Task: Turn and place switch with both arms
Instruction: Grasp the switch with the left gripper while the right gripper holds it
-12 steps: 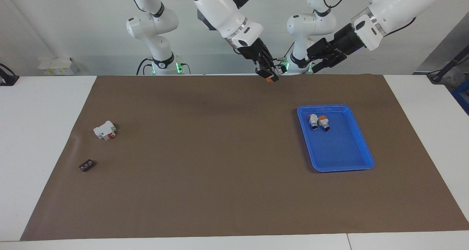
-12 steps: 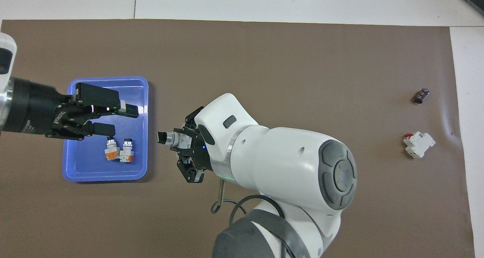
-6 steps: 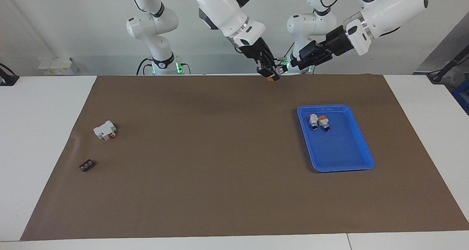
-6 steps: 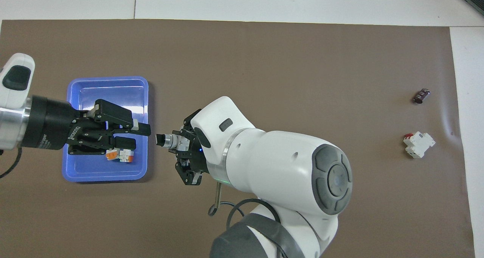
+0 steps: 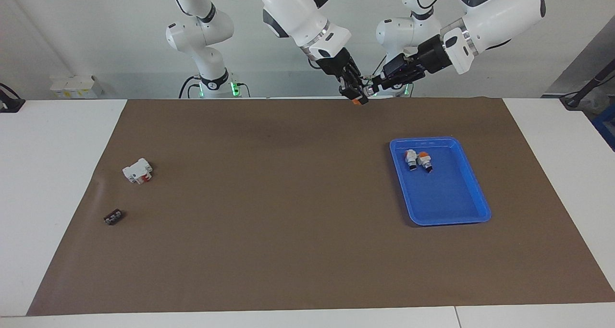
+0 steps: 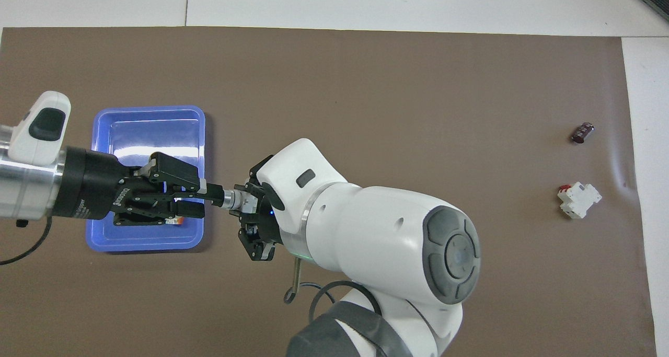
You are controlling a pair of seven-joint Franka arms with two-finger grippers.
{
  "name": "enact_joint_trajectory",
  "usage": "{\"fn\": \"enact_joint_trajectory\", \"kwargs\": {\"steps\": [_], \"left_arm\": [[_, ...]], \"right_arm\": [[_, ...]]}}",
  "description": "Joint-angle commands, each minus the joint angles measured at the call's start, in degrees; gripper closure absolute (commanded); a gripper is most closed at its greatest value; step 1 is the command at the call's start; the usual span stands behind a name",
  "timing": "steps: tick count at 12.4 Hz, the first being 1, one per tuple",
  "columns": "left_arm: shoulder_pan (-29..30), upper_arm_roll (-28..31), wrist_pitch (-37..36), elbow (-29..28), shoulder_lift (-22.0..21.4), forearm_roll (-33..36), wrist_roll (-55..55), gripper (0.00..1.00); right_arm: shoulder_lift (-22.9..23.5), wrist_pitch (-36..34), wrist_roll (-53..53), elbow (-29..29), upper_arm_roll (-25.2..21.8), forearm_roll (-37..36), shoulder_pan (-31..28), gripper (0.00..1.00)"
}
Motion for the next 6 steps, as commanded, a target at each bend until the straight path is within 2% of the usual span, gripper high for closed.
{"fn": "enact_joint_trajectory", "kwargs": {"steps": [1,5,6], "left_arm": [[-0.9,0.6,1.8,-2.6,-1.9,-1.1,-0.5,0.64],[-1.7,0.6,2.4,-2.6,-1.9,-1.1,-0.2,0.8],[-1.7,0.6,3.2,-2.6,-1.8,-1.2,-0.1,0.87]], "right_arm": [[0.2,1.0,2.3,0.4,0.0,-1.6,0.1,1.0],[0.3,1.1,2.3,0.6,0.0,-1.6,0.1,1.0],[0.3,1.1,2.3,0.6,0.0,-1.6,0.0,1.0]]}}
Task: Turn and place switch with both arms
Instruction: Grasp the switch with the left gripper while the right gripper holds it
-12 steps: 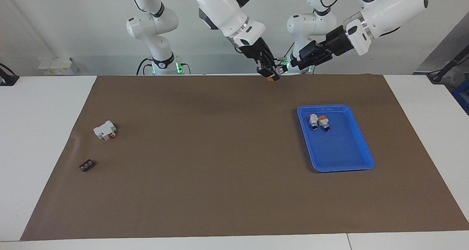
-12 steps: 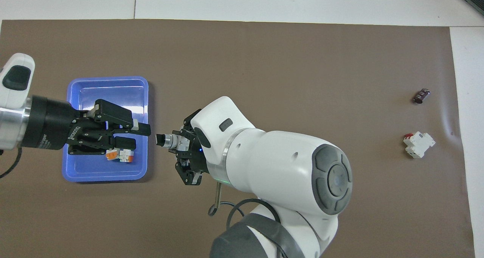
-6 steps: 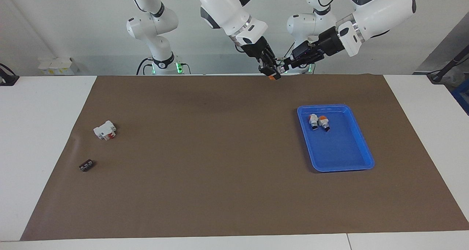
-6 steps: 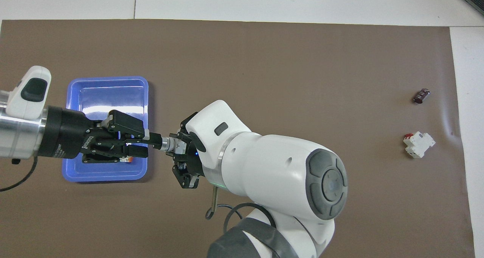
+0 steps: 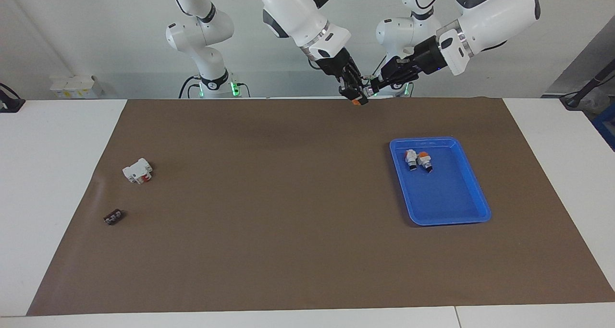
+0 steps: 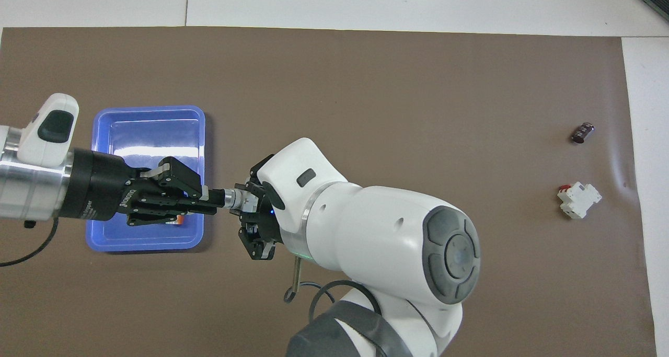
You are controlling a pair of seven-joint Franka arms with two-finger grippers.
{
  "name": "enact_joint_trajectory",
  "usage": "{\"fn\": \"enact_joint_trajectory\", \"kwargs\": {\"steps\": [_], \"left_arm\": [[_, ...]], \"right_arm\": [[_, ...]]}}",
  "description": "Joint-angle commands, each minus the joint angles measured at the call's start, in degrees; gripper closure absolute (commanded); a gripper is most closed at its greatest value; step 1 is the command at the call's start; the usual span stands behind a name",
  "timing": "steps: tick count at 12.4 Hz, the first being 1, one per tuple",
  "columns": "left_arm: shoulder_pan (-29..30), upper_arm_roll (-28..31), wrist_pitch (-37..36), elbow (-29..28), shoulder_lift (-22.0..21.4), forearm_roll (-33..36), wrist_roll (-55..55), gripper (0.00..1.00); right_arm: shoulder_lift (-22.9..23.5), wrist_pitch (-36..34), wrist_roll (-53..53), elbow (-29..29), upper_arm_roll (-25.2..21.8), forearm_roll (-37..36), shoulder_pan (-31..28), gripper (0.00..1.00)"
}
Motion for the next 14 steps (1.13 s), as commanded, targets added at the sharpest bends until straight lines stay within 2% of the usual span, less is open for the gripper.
{"fn": "enact_joint_trajectory", "kwargs": {"steps": [1,2,6,9,11,14], "left_arm": [[-1.2,0.5,3.6,-2.3,-1.6,-0.9,0.1,0.95],[-2.0,0.5,4.4,-2.3,-1.6,-1.0,0.8,1.0],[-2.3,0.6,5.0,-2.3,-1.6,-0.3,7.2,1.0],[-1.5,0.8,4.5,-2.2,-1.6,0.6,17.9,1.0],[-1.4,0.9,4.0,-2.2,-1.6,2.8,30.7,1.0],[-1.6,0.8,3.9,-1.1,-1.4,2.9,34.1,1.0]], "right_arm": [[0.3,1.0,2.2,0.7,0.1,-1.3,0.0,1.0],[0.3,1.7,2.1,0.6,0.1,-1.3,0.1,1.0],[0.6,2.4,2.4,0.6,0.1,-1.2,0.0,1.0],[0.6,3.2,3.4,0.6,0.1,-1.2,0.0,1.0],[0.7,3.2,3.5,0.6,0.1,-1.2,0.0,1.0],[0.7,3.3,4.6,0.6,0.1,-1.2,-0.3,1.0]]}}
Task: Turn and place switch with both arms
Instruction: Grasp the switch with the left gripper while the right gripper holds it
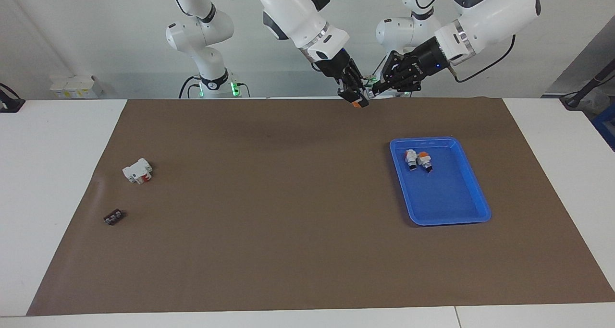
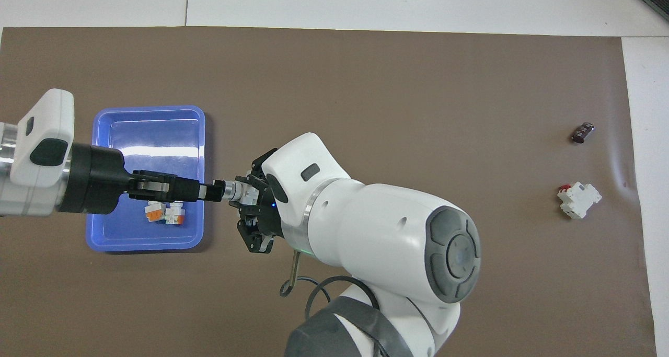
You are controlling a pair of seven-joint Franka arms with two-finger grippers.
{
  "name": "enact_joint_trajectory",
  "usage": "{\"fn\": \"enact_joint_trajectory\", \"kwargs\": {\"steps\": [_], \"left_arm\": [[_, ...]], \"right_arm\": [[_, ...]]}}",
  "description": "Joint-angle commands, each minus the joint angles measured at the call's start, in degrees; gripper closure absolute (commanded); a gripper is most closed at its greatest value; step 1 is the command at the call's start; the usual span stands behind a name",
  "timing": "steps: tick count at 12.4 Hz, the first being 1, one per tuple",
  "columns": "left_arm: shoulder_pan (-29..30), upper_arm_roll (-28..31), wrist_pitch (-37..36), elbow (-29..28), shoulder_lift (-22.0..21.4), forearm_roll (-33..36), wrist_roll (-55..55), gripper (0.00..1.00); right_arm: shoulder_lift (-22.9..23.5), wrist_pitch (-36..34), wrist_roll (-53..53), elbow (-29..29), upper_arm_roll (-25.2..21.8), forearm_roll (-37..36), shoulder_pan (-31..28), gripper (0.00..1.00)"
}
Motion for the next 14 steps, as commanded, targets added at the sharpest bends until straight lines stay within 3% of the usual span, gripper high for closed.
{"fn": "enact_joint_trajectory", "kwargs": {"steps": [1,7,14], "left_arm": [[-0.8,0.4,0.2,-0.8,-1.6,2.0,3.1,1.0],[-0.7,0.9,-0.8,-1.1,-1.9,2.0,27.9,1.0],[1.3,1.0,-0.7,-0.4,-1.7,3.8,45.9,1.0]], "right_arm": [[0.2,0.9,2.3,0.7,0.2,-0.8,-0.4,1.0],[0.3,0.9,3.0,0.8,0.2,-0.5,-0.7,1.0],[0.3,0.8,3.1,0.8,0.2,-0.5,-0.7,1.0]]}}
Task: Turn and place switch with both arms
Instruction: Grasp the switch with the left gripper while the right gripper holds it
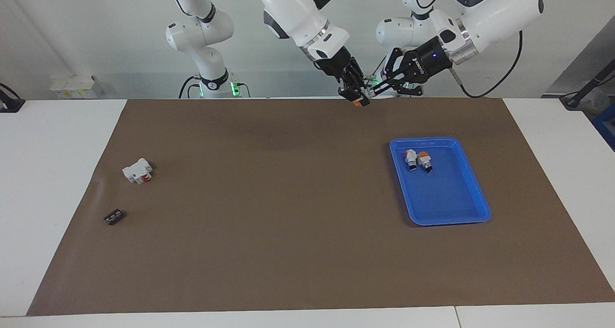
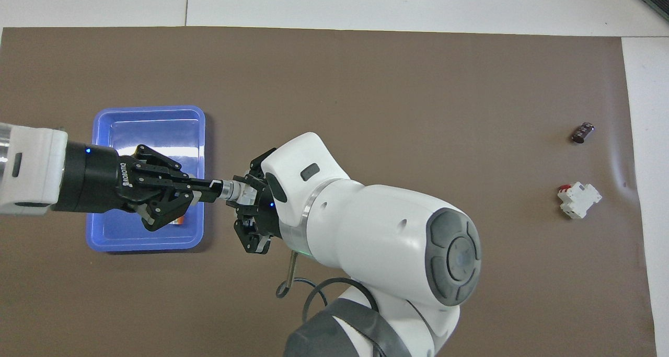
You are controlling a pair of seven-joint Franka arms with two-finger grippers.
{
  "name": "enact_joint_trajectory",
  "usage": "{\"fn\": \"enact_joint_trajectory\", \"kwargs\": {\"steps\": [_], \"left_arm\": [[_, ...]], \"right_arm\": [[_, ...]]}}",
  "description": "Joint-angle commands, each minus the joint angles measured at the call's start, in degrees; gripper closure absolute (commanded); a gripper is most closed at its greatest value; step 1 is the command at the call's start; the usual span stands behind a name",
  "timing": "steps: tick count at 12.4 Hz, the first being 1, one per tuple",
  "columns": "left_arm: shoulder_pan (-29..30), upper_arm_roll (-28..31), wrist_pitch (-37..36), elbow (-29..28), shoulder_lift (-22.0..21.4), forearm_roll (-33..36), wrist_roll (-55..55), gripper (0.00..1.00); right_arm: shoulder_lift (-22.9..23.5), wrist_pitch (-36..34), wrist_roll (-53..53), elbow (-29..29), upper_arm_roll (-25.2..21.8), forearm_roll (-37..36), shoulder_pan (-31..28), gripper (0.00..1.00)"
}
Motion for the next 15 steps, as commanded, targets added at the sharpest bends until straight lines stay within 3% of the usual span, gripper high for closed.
{"fn": "enact_joint_trajectory", "kwargs": {"steps": [1,11,12,13,15], "left_arm": [[1.3,0.6,-0.7,-0.4,-1.6,3.3,6.4,1.0],[1.5,1.0,-1.2,0.3,-1.7,4.8,10.3,1.0],[1.4,1.0,-2.1,0.3,-2.1,6.5,10.2,1.0],[1.4,1.0,-3.2,0.3,-2.8,7.9,10.1,1.0],[1.8,1.2,-3.4,0.1,-3.1,8.1,10.0,1.0]], "right_arm": [[0.2,0.5,1.8,0.5,-0.1,-0.5,-0.7,1.0],[0.0,0.5,4.1,0.5,-0.1,-0.5,-0.4,1.0],[-0.3,0.4,4.5,0.4,-0.1,-0.4,-0.4,0.66],[-0.5,0.4,4.6,0.4,-0.1,-0.5,-0.6,0.02],[-1.4,-0.4,4.5,0.3,-0.3,-0.5,-1.2,0.0]]}}
